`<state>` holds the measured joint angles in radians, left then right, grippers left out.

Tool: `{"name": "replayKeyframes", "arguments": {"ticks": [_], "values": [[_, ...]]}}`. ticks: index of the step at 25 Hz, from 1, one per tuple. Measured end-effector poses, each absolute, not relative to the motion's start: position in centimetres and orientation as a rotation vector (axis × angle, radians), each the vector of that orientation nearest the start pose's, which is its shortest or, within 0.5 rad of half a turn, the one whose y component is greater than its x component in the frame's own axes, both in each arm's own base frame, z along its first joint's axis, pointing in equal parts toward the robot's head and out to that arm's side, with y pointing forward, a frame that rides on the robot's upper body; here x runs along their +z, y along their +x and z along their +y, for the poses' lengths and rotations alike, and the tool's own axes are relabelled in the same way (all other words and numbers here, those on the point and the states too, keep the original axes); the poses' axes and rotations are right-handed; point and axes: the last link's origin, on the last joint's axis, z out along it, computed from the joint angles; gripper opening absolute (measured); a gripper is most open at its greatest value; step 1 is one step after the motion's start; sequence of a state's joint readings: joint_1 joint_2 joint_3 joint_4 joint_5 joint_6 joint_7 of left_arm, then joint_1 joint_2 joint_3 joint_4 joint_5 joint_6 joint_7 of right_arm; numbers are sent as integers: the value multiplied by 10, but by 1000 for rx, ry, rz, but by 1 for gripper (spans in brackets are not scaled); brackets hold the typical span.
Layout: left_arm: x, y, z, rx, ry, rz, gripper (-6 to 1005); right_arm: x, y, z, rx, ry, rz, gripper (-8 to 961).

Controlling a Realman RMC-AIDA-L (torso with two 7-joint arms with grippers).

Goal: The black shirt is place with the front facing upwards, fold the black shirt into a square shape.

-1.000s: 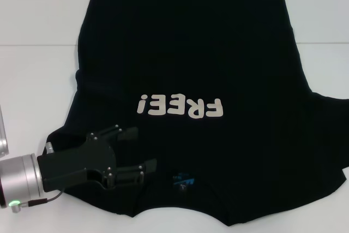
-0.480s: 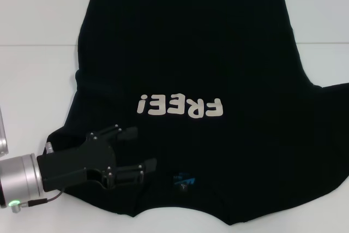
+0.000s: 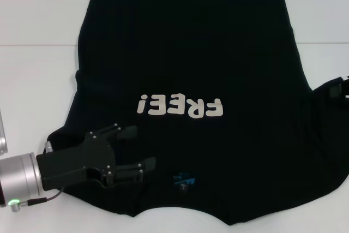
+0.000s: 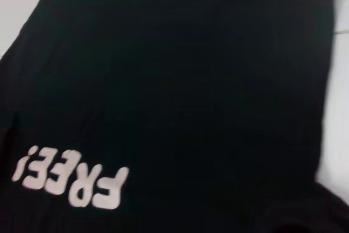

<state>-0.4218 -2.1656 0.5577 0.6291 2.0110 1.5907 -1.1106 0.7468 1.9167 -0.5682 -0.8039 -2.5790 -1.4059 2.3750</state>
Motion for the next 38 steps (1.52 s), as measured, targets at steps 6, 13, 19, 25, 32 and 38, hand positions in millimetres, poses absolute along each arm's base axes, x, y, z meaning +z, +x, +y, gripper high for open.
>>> {"name": "replayKeyframes", "arguments": {"ticks": [6,13,19,25,32,38], "values": [[-22,-283,290,-794,-2619,-500,892,83,272,412,107,-2218,1490,23],[-22,-283,291,-792,-2618,-499,892,74,264,413,109,-2243,1496,74],[-22,-283,290,-784,-2623,-497,892,74,263,414,197,-2219,1589,136],[-22,-284,290,-783,-2624,-497,893,71,261,417,270,-2222,1661,215],[-23,-284,291,-778,-2618,-504,892,60,253,421,304,-2245,1668,409],[-17,-286,297,-821,-2560,-665,891,63,253,408,509,-2333,1602,655]]}}
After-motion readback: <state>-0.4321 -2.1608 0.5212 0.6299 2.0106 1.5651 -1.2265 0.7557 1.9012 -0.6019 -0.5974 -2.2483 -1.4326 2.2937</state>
